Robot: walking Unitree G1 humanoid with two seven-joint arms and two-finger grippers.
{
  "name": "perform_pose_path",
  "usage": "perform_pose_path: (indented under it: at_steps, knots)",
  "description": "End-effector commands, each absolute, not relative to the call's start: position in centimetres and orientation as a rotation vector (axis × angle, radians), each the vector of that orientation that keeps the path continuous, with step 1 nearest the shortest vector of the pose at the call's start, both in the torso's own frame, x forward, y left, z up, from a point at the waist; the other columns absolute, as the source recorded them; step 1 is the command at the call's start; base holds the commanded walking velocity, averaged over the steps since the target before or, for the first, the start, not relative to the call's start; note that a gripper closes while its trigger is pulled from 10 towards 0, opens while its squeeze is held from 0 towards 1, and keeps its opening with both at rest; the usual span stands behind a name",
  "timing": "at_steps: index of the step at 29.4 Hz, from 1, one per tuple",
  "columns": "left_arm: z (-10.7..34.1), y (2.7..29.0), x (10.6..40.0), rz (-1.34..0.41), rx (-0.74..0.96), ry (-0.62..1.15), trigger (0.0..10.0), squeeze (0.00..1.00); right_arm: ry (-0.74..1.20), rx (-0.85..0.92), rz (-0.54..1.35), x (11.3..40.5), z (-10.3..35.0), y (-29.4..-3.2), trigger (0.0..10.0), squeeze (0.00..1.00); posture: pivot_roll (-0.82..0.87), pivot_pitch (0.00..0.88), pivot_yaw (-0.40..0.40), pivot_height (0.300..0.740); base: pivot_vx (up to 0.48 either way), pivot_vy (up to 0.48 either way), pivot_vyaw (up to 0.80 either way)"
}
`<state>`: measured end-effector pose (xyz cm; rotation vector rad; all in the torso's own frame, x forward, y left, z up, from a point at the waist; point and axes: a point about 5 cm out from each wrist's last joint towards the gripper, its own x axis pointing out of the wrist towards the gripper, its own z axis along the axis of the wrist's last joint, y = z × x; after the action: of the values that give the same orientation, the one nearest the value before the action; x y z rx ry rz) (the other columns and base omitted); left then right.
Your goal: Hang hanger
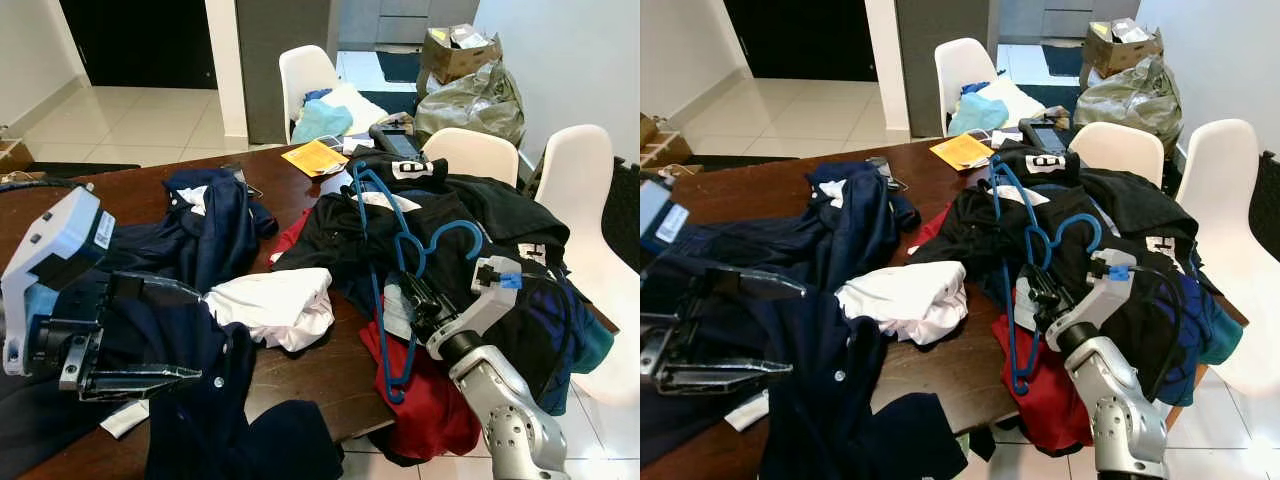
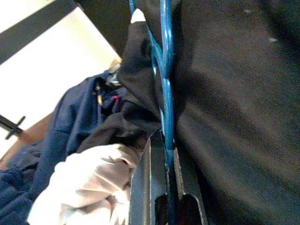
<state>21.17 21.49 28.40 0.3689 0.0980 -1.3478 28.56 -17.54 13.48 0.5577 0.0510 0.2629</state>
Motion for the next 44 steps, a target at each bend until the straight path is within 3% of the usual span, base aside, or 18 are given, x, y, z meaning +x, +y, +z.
perform_pose_path:
  at_steps: [1,8,12,17,21,35,37,44]
  knots:
    - [27.1,20.9,22.0,-1.359,0.386,0.124,10.0,0.00,0.081,0.588,0.242,28.6,13.0,-18.0,10.0,0.00,0.06,0.069,-0.030,0.740,0.000,0.000,-0.80]
    - [24.5,19.7,22.9,-1.488,0.403,0.222,10.0,0.00,0.094,0.614,0.262,28.8,12.8,-17.9,10.0,0.00,0.06,0.066,-0.032,0.740,0.000,0.000,-0.80]
    - [22.3,20.6,22.7,-1.605,0.485,0.441,10.0,0.00,0.100,0.648,0.276,29.0,12.8,-17.9,10.0,0.00,0.06,0.064,-0.033,0.740,0.000,0.000,-0.39]
    - [22.1,20.9,22.6,-1.632,0.502,0.486,10.0,0.00,0.104,0.654,0.279,29.1,12.8,-17.9,10.0,0.00,0.06,0.065,-0.034,0.740,0.000,0.000,0.00]
    - [21.2,21.8,21.3,-1.762,0.543,0.658,10.0,0.00,0.121,0.660,0.299,29.3,12.7,-17.8,10.0,0.00,0.07,0.073,-0.035,0.740,0.000,0.000,0.00]
    - [17.6,20.1,25.1,-1.681,0.639,0.539,10.0,0.00,0.120,0.667,0.297,29.3,12.8,-17.9,10.0,0.00,0.06,0.104,-0.016,0.740,0.000,0.000,0.00]
    - [16.6,18.4,27.1,-1.640,0.577,0.443,10.0,0.00,0.106,0.670,0.285,29.1,13.1,-18.2,10.0,0.00,0.05,0.112,-0.001,0.740,0.000,0.000,0.00]
    - [16.2,16.8,28.2,-1.633,0.425,0.362,10.0,0.00,0.095,0.675,0.277,29.0,13.4,-18.4,10.0,0.00,0.04,0.118,0.006,0.740,0.000,0.000,0.00]
